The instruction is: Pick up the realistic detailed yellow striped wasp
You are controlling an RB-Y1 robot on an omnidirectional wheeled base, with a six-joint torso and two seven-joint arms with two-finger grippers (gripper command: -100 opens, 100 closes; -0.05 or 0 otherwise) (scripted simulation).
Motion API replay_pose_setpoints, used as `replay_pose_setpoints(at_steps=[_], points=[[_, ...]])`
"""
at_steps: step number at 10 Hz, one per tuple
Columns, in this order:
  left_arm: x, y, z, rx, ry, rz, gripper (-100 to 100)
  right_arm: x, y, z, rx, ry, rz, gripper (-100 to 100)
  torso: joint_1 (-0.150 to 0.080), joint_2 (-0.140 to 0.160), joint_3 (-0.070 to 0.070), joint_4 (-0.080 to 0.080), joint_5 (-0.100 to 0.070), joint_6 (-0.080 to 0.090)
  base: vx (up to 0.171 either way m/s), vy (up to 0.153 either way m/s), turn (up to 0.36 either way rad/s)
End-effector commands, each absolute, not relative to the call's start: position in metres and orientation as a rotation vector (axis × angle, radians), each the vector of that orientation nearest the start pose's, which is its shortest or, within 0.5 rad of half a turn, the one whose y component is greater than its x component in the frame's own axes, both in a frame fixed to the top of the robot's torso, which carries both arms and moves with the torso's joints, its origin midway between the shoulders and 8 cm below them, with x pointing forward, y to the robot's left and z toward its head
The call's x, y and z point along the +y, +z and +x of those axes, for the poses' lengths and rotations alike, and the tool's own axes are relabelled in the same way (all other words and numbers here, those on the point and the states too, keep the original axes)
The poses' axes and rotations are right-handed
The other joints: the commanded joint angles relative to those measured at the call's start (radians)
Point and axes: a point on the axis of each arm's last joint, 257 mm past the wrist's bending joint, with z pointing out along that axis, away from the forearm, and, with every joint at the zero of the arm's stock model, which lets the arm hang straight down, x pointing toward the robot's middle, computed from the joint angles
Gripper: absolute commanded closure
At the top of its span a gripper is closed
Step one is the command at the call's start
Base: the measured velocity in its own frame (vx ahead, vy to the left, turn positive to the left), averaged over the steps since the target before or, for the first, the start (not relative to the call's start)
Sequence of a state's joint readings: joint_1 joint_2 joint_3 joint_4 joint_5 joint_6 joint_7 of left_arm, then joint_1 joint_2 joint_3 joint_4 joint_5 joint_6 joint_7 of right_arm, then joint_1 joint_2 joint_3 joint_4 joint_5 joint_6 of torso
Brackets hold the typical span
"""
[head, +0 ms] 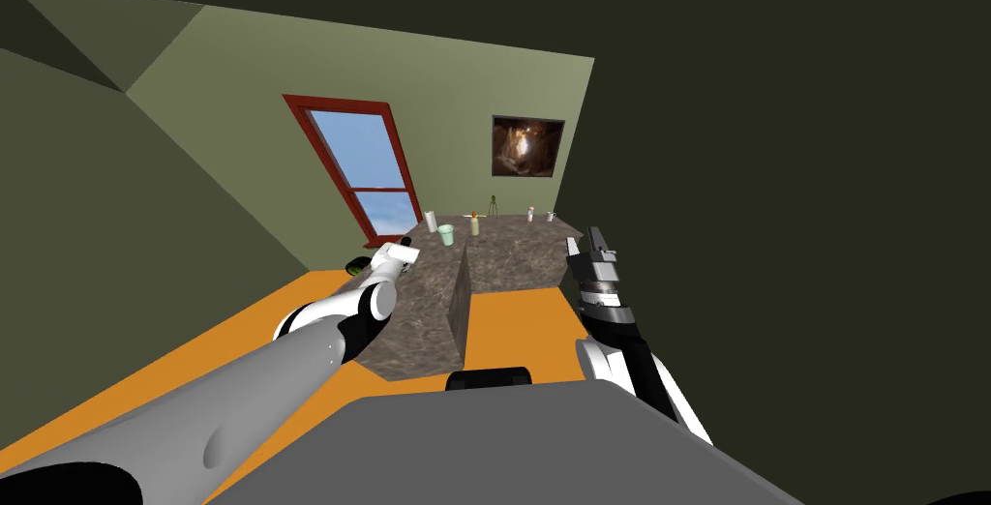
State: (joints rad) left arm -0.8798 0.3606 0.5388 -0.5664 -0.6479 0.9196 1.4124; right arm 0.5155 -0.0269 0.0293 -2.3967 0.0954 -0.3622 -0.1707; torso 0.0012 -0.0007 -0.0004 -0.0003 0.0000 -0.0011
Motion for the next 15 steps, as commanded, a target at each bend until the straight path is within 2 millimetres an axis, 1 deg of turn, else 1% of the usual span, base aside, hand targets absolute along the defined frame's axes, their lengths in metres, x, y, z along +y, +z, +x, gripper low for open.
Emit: replay_pose_setpoints(at_steps=[1, 3, 4, 6, 7, 8, 9, 10, 11, 12, 13, 14, 15], points=[[0.523, -0.296, 0.564, 0.037, -0.500, -2.438, -100, -0.259, 0.044, 0.345, 0.667, 1.408, 0.686, 0, 0.000, 0.000, 0.000, 0.000, 0.000, 0.000, 0.020, 0.010, -0.005], [0.518, -0.303, 0.554, 0.006, -0.433, -2.470, -100, -0.259, 0.044, 0.345, 0.667, 1.408, 0.686, 0, 0.001, -0.001, 0.000, 0.000, 0.000, 0.000, 0.047, 0.021, -0.003], [0.518, -0.302, 0.554, 0.005, -0.434, -2.470, -100, -0.259, 0.044, 0.345, 0.667, 1.408, 0.686, 0, 0.001, -0.002, -0.001, 0.000, 0.000, 0.000, 0.037, 0.023, 0.000], [0.515, -0.309, 0.543, -0.018, -0.368, -2.492, -100, -0.259, 0.044, 0.345, 0.667, 1.408, 0.686, 0, 0.001, -0.001, -0.001, 0.000, 0.000, 0.000, 0.046, 0.041, 0.011], [0.516, -0.309, 0.541, -0.022, -0.360, -2.492, -100, -0.259, 0.044, 0.345, 0.667, 1.408, 0.686, 0, 0.003, -0.002, -0.001, 0.000, 0.001, 0.000, 0.042, 0.041, 0.010], [0.516, -0.310, 0.543, -0.020, -0.376, -2.490, -100, -0.259, 0.044, 0.345, 0.667, 1.408, 0.686, 0, 0.002, -0.001, -0.001, -0.001, 0.001, 0.000, 0.000, 0.000, 0.000], [0.516, -0.310, 0.542, -0.020, -0.370, -2.490, 0, -0.259, 0.044, 0.345, 0.667, 1.408, 0.686, 0, 0.000, 0.001, 0.000, 0.000, 0.000, 0.000, 0.000, 0.000, 0.000], [0.545, -0.332, 0.515, -0.061, -0.337, -2.532, -100, -0.259, 0.044, 0.345, 0.667, 1.408, 0.686, 0, 0.000, 0.001, 0.001, 0.000, 0.000, 0.000, 0.043, -0.060, 0.174], [0.552, -0.356, 0.492, -0.078, -0.286, -2.569, -100, -0.259, 0.044, 0.345, 0.667, 1.408, 0.686, 0, -0.003, 0.000, 0.000, 0.000, 0.000, -0.002, 0.046, -0.065, 0.184], [0.556, -0.352, 0.495, -0.052, -0.306, -2.579, -100, -0.259, 0.044, 0.345, 0.666, 1.408, 0.686, 0, 0.001, 0.001, -0.002, -0.005, 0.002, -0.007, 0.023, -0.033, 0.090], [0.563, -0.332, 0.510, -0.046, -0.368, -2.554, -100, -0.259, 0.044, 0.345, 0.666, 1.408, 0.686, 0, 0.007, 0.001, -0.003, -0.008, 0.005, -0.010, -0.012, 0.016, -0.047], [0.567, -0.321, 0.516, -0.056, -0.399, -2.536, -100, -0.259, 0.044, 0.345, 0.667, 1.408, 0.686, 0, 0.011, 0.002, -0.003, -0.008, 0.006, -0.009, -0.012, 0.017, -0.048], [0.566, -0.322, 0.515, -0.055, -0.396, -2.538, -100, -0.259, 0.044, 0.345, 0.667, 1.408, 0.686, 0, 0.012, 0.002, -0.003, -0.008, 0.007, -0.009, 0.012, -0.018, 0.050]])
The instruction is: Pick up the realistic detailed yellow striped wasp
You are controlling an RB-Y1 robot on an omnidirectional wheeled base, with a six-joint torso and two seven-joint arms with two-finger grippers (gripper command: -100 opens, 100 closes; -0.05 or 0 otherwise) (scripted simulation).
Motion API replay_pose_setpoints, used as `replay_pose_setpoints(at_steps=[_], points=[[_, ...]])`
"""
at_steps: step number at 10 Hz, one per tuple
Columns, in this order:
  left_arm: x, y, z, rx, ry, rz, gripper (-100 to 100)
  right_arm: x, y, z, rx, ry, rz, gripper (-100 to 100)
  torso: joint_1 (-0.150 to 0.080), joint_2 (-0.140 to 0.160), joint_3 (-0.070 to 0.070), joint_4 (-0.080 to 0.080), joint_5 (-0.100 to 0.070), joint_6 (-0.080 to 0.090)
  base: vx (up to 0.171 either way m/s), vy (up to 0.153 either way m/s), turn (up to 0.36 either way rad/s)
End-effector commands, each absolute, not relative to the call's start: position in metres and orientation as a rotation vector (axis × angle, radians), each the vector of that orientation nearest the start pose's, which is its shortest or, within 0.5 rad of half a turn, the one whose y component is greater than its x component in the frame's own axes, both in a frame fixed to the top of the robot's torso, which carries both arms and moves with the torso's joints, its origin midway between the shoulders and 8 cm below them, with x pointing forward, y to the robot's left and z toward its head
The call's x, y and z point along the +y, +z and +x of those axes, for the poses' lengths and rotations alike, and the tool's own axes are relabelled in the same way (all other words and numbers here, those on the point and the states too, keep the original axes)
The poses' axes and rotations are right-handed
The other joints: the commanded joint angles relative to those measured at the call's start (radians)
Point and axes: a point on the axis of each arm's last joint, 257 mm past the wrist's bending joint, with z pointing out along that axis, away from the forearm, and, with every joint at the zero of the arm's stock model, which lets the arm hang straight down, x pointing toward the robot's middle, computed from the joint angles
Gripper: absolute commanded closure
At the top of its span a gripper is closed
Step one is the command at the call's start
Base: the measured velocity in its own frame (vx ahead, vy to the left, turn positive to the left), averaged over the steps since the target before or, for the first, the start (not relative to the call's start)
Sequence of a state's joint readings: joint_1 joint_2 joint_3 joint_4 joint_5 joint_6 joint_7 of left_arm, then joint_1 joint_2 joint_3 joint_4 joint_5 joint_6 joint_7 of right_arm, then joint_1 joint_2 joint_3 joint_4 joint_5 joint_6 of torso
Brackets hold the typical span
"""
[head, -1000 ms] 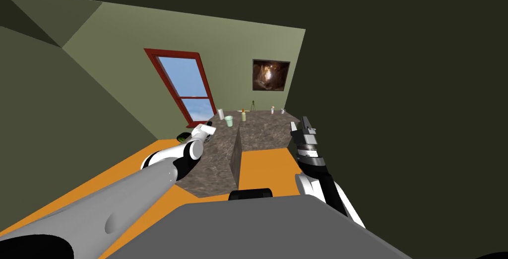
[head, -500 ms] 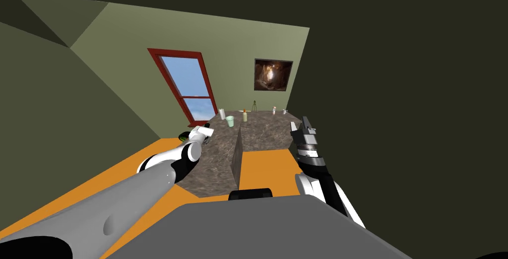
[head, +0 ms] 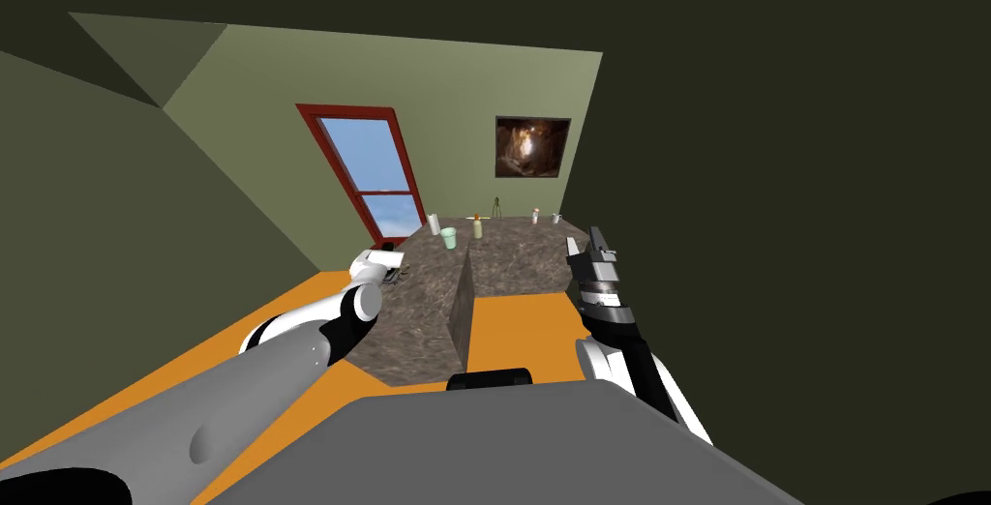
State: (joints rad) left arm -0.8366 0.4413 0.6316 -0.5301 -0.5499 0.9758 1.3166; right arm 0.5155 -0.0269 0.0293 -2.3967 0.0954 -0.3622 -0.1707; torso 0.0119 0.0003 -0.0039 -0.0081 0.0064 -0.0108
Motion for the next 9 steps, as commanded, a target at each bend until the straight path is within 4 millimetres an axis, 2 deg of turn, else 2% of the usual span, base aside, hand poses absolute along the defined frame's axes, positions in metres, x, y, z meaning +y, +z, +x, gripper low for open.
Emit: replay_pose_setpoints(at_steps=[1, 2, 3, 5, 6, 9], points=[[0.560, -0.338, 0.506, -0.040, -0.350, -2.564, -100, -0.259, 0.044, 0.345, 0.667, 1.408, 0.686, 0, 0.000, 0.000, 0.000, 0.000, 0.000, 0.000, 0.005, -0.007, 0.019], [0.558, -0.343, 0.503, -0.035, -0.334, -2.573, -100, -0.259, 0.044, 0.345, 0.667, 1.408, 0.686, 0, 0.000, 0.000, 0.000, 0.000, 0.000, 0.000, -0.007, 0.009, -0.027], [0.563, -0.331, 0.510, -0.047, -0.371, -2.552, -100, -0.259, 0.044, 0.345, 0.667, 1.408, 0.686, 0, 0.001, 0.001, 0.000, 0.000, 0.000, 0.000, -0.008, 0.011, -0.031], [0.552, -0.337, 0.505, -0.081, -0.335, -2.564, -100, -0.259, 0.044, 0.345, 0.667, 1.408, 0.686, 0, 0.001, 0.001, 0.000, 0.000, 0.000, 0.000, -0.029, 0.043, -0.118], [0.552, -0.337, 0.505, -0.084, -0.336, -2.564, -100, -0.259, 0.044, 0.345, 0.667, 1.408, 0.685, 0, 0.005, 0.003, 0.002, 0.001, 0.001, 0.001, -0.054, 0.144, -0.163], [0.536, -0.340, 0.501, -0.152, -0.297, -2.561, -100, -0.259, 0.044, 0.345, 0.667, 1.408, 0.686, 0, 0.010, 0.004, 0.002, 0.001, 0.002, 0.000, -0.053, 0.150, -0.200]])
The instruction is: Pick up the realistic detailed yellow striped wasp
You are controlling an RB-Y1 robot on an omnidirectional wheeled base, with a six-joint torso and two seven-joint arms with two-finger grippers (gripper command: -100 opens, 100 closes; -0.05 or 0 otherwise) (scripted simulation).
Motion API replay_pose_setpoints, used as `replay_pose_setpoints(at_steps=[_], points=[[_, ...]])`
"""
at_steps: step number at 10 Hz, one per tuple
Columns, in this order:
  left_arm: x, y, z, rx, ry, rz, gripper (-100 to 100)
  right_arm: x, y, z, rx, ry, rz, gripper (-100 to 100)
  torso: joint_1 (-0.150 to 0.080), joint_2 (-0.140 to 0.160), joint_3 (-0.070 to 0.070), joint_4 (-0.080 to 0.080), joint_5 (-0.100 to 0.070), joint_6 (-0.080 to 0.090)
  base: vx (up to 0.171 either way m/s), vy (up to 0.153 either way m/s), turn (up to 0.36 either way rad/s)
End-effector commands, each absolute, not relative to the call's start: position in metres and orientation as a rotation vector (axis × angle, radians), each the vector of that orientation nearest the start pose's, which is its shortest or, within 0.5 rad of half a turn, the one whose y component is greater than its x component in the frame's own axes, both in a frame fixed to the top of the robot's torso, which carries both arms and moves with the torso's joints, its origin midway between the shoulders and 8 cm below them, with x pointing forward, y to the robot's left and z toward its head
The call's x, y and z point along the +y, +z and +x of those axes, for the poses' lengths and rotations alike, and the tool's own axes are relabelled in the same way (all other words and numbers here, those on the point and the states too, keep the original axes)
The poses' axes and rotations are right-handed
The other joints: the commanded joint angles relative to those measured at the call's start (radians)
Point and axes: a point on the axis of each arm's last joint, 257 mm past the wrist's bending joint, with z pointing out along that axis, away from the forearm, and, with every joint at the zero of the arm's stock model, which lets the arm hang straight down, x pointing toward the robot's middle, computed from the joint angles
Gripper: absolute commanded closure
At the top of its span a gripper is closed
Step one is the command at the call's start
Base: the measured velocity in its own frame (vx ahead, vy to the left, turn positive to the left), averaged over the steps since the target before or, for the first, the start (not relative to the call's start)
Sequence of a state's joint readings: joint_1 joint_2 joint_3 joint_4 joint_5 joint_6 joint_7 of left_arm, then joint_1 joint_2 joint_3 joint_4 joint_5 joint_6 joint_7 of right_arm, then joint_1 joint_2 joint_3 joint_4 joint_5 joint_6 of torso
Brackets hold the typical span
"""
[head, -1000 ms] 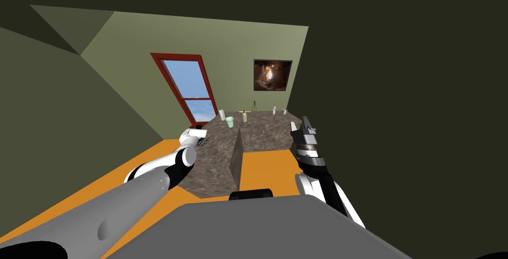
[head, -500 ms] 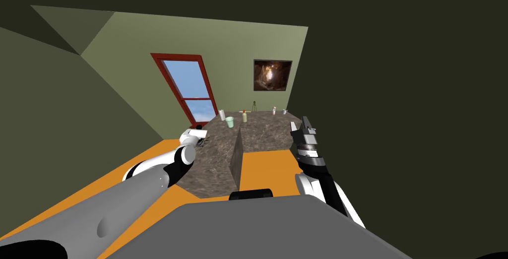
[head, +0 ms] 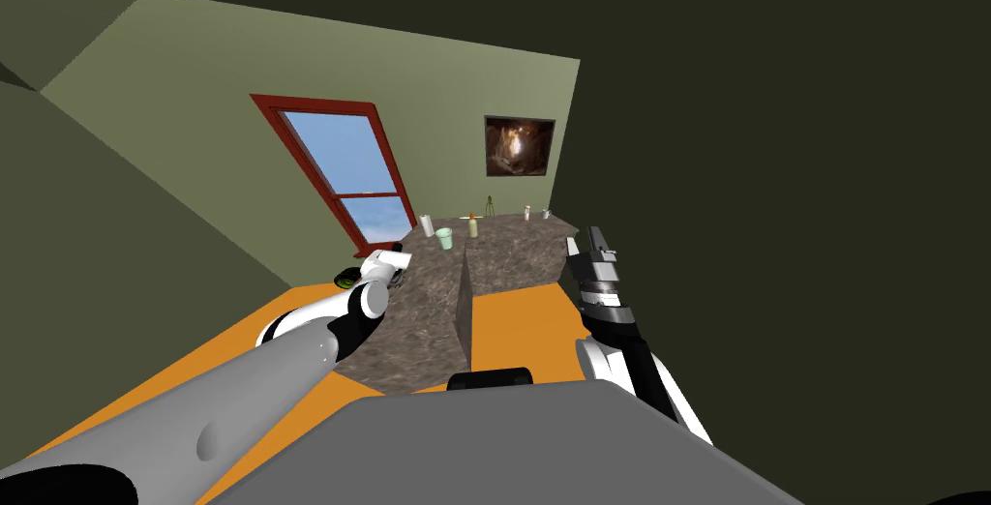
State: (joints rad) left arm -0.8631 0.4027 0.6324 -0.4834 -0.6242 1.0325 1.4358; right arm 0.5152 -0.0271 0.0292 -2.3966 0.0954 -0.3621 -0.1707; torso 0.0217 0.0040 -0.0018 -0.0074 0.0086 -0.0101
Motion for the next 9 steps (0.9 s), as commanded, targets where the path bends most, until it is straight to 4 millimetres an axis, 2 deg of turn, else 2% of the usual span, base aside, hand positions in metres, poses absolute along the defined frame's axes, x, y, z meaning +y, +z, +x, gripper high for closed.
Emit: replay_pose_setpoints(at_steps=[1, 4, 9], points=[[0.536, -0.340, 0.501, -0.173, -0.303, -2.561, -100, -0.259, 0.044, 0.345, 0.667, 1.408, 0.685, 0, 0.000, 0.000, 0.000, 0.000, 0.000, 0.000, -0.054, 0.123, -0.139], [0.520, -0.342, 0.497, -0.248, -0.270, -2.548, -100, -0.259, 0.044, 0.345, 0.667, 1.408, 0.686, 0, 0.000, 0.002, 0.001, 0.000, 0.000, -0.001, -0.091, 0.151, -0.212], [0.505, -0.341, 0.493, -0.350, -0.250, -2.523, -100, -0.259, 0.044, 0.345, 0.667, 1.408, 0.685, 0, 0.001, 0.001, 0.000, 0.000, 0.000, -0.001, -0.079, 0.119, -0.166]])
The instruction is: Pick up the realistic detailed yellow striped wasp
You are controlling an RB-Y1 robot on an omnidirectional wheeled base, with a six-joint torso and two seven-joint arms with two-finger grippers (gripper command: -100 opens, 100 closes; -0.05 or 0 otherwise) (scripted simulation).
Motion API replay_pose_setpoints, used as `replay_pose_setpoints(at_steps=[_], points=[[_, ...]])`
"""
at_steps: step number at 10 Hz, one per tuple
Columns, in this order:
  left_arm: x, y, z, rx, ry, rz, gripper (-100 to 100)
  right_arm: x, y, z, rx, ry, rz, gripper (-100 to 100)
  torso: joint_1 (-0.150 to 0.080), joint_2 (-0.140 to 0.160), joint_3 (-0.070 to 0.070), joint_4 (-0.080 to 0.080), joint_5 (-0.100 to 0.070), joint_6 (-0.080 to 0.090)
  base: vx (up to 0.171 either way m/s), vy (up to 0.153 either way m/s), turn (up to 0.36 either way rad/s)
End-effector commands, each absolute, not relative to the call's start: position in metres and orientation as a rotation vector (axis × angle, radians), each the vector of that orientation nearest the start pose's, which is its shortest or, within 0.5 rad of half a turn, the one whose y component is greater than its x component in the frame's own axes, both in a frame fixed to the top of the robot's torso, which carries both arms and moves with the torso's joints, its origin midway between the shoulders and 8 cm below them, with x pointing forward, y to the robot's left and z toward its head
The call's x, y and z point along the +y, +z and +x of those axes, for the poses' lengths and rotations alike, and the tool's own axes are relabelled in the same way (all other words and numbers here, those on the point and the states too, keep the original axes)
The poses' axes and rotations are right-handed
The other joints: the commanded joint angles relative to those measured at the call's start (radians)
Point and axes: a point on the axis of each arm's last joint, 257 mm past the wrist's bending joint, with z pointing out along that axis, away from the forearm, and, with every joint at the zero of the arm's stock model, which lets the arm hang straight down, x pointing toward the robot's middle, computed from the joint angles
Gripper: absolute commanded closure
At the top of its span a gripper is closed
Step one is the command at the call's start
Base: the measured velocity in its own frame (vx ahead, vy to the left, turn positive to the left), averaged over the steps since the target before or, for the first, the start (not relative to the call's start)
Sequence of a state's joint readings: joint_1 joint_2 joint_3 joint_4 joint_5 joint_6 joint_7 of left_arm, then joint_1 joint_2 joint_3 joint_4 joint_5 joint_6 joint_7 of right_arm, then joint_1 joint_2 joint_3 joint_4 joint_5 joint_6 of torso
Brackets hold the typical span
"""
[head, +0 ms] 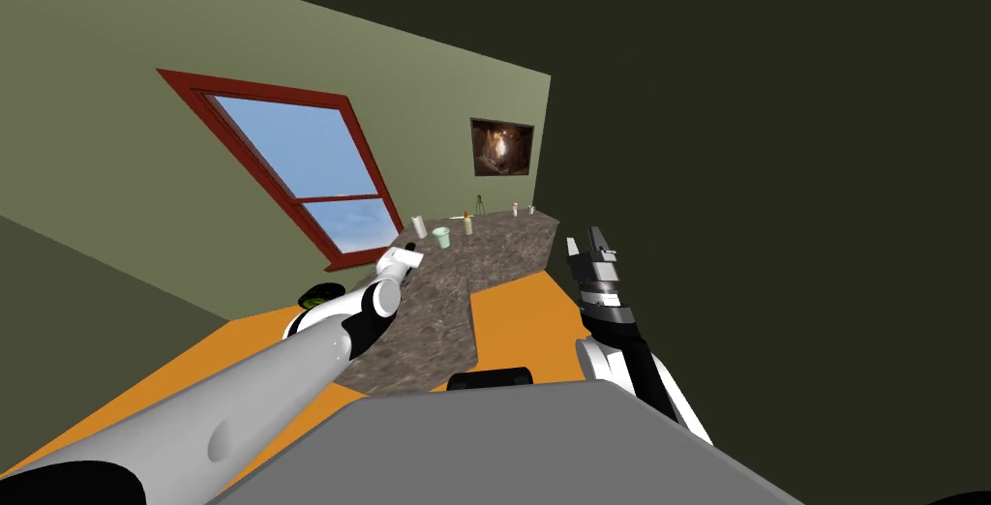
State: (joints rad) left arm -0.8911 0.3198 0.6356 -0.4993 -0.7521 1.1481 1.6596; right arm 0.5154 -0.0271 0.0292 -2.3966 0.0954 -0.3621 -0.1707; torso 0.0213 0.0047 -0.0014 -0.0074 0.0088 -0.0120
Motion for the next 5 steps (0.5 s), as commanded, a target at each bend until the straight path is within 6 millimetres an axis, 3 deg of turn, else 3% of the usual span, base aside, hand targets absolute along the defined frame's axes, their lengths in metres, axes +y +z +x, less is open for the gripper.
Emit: replay_pose_setpoints(at_steps=[1, 5], points=[[0.497, -0.341, 0.491, -0.361, -0.229, -2.511, -100, -0.259, 0.044, 0.345, 0.667, 1.408, 0.686, 0, 0.000, 0.000, 0.000, 0.000, 0.000, 0.000, -0.084, 0.116, -0.250], [0.483, -0.338, 0.487, -0.454, -0.216, -2.473, -100, -0.259, 0.044, 0.345, 0.667, 1.408, 0.686, 0, 0.002, 0.001, 0.000, 0.000, 0.000, -0.001, -0.099, 0.124, -0.170]])
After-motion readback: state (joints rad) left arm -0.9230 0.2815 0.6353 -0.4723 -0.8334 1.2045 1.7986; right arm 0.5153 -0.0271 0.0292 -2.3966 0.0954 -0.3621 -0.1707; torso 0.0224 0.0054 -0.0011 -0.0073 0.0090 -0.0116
